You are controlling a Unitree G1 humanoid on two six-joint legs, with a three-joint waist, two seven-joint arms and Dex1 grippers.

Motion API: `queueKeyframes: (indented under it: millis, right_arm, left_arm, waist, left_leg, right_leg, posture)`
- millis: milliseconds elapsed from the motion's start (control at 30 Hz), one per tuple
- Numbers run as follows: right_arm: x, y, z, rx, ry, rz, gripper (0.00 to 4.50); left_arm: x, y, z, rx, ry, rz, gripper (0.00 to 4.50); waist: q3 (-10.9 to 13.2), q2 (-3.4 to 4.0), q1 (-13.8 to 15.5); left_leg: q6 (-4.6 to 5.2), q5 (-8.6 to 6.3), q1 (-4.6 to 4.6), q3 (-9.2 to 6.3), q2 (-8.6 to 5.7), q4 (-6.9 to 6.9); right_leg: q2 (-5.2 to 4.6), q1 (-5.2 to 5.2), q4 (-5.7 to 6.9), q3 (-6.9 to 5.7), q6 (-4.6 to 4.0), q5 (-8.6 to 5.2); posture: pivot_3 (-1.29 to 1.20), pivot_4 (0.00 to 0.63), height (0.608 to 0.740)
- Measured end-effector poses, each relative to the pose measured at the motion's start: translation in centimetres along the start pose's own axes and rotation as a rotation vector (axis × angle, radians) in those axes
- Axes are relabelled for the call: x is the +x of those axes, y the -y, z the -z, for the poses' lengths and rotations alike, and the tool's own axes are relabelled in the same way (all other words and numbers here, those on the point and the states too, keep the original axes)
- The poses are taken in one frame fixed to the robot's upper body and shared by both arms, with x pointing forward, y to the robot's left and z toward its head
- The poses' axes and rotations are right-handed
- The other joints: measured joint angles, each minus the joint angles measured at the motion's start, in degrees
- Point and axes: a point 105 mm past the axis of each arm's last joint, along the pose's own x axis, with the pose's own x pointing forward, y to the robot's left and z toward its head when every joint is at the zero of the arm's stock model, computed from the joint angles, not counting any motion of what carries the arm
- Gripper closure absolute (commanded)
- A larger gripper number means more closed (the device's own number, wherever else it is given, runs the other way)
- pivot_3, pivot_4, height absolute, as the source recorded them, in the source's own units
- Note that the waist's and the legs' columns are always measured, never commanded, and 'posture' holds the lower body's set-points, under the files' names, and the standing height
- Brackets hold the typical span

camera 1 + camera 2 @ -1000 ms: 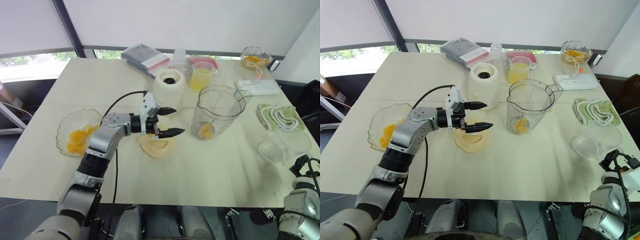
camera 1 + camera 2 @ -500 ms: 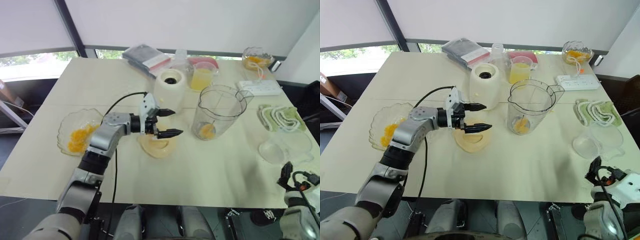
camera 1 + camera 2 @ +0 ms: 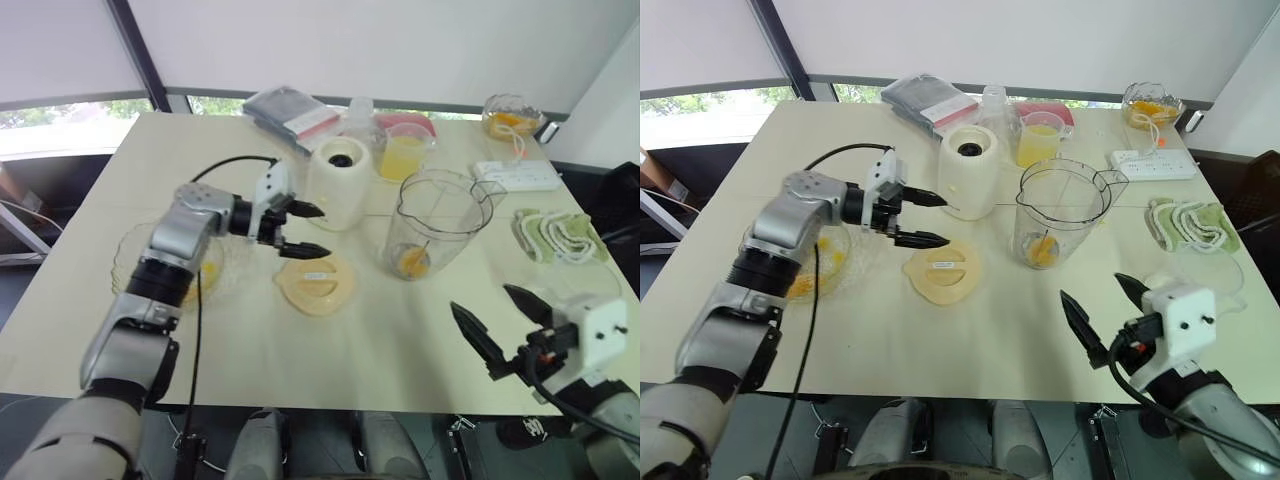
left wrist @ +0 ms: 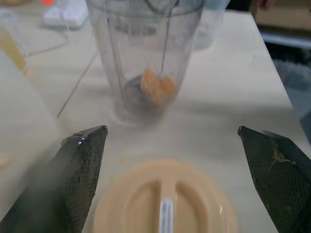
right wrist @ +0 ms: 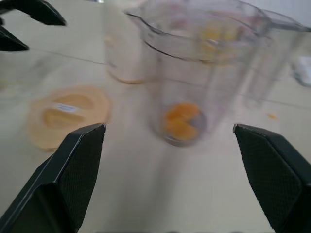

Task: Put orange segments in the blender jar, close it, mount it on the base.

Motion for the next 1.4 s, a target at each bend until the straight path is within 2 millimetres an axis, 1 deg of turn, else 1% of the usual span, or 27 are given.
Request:
queueKeyframes:
  millis: [133,200,267,433,533,633,800,1000,1067,1400]
  right_arm:
    - [1.2,-1.0,-1.0,-0.001,0.018,-0.073,0.06]
    - [1.9,-1.7,-1.4,-0.006,0.019,-0.112,0.06]
    - [2.3,-2.1,-1.7,-0.010,0.028,-0.126,0.06]
    - [3.0,-2.7,-1.6,-0.013,0.013,-0.146,0.06]
    - [3.1,-2.9,-1.1,-0.003,-0.008,-0.144,0.06]
    - [3.2,-2.9,-0.9,0.002,-0.017,-0.134,0.06]
    - [3.2,-3.0,-0.5,0.022,-0.026,-0.113,0.06]
    - [3.1,-3.2,-0.1,0.024,-0.029,-0.096,0.06]
    - [3.2,-3.2,-0.1,0.021,-0.025,-0.090,0.02]
    - [3.2,-3.1,0.0,0.004,-0.035,-0.081,0.02]
  left_arm:
    - [0.2,0.4,1.0,0.003,-0.071,0.102,0.00]
    - [0.4,0.2,2.0,0.013,-0.139,0.132,0.00]
    - [0.8,0.0,2.4,0.023,-0.176,0.153,0.00]
    - [3.1,-0.4,2.7,0.012,-0.195,0.183,0.00]
    - [4.5,-0.1,3.8,0.018,-0.223,0.198,0.00]
    - [5.2,0.2,4.5,0.024,-0.249,0.217,0.00]
    - [5.1,0.1,5.2,0.099,-0.332,0.231,0.00]
    - [5.7,-0.1,6.0,0.067,-0.349,0.197,0.00]
    - [5.7,-0.2,6.0,0.059,-0.342,0.185,0.52]
    - [5.9,-0.3,5.6,0.050,-0.313,0.173,0.52]
  waist:
    - [0.04,-0.06,1.08]
    - [0.06,-0.10,1.60]
    - [0.08,-0.15,1.86]
    - [0.10,-0.21,1.80]
    - [0.10,-0.22,1.67]
    - [0.11,-0.23,1.52]
    - [0.11,-0.23,1.58]
    - [0.11,-0.25,1.61]
    - [0.11,-0.24,1.60]
    - [0.10,-0.25,1.60]
  left_leg:
    - [0.01,-0.01,-0.09,-0.03,0.00,-0.01]
    - [0.02,-0.01,-0.13,-0.03,-0.03,-0.01]
    - [0.02,-0.01,-0.18,-0.04,-0.04,0.01]
    - [0.05,-0.03,-0.27,-0.02,-0.10,0.08]
    - [0.11,-0.06,-0.27,-0.06,-0.08,0.08]
    - [0.12,-0.07,-0.26,-0.09,-0.05,0.08]
    - [0.12,-0.07,-0.24,-0.09,-0.04,0.08]
    - [0.12,-0.07,-0.25,-0.08,-0.06,0.09]
    - [0.12,-0.07,-0.25,-0.09,-0.05,0.09]
    - [0.12,-0.07,-0.24,-0.09,-0.06,0.10]
  right_leg:
    - [0.01,-0.05,-0.04,-0.03,0.01,-0.01]
    - [0.01,-0.07,-0.07,-0.05,0.01,-0.01]
    - [-0.02,-0.06,-0.10,-0.06,0.01,-0.01]
    - [-0.06,-0.07,-0.16,-0.05,0.03,0.00]
    - [-0.02,-0.07,-0.14,-0.08,0.05,0.00]
    - [0.03,-0.10,-0.07,-0.10,0.06,0.01]
    - [0.02,-0.10,-0.04,-0.10,0.05,0.01]
    - [0.01,-0.10,-0.05,-0.10,0.10,0.03]
    - [0.02,-0.10,-0.04,-0.11,0.13,0.05]
    - [0.03,-0.10,-0.02,-0.11,0.19,0.09]
  posture:
    - [0.00,0.150,0.740]
    - [0.00,0.150,0.740]
    - [0.00,0.150,0.740]
    - [0.00,0.150,0.740]
    - [0.00,0.150,0.740]
    - [0.00,0.150,0.740]
    - [0.00,0.150,0.740]
    - [0.00,0.150,0.740]
    - [0.00,0.150,0.740]
    - [0.00,0.150,0.740]
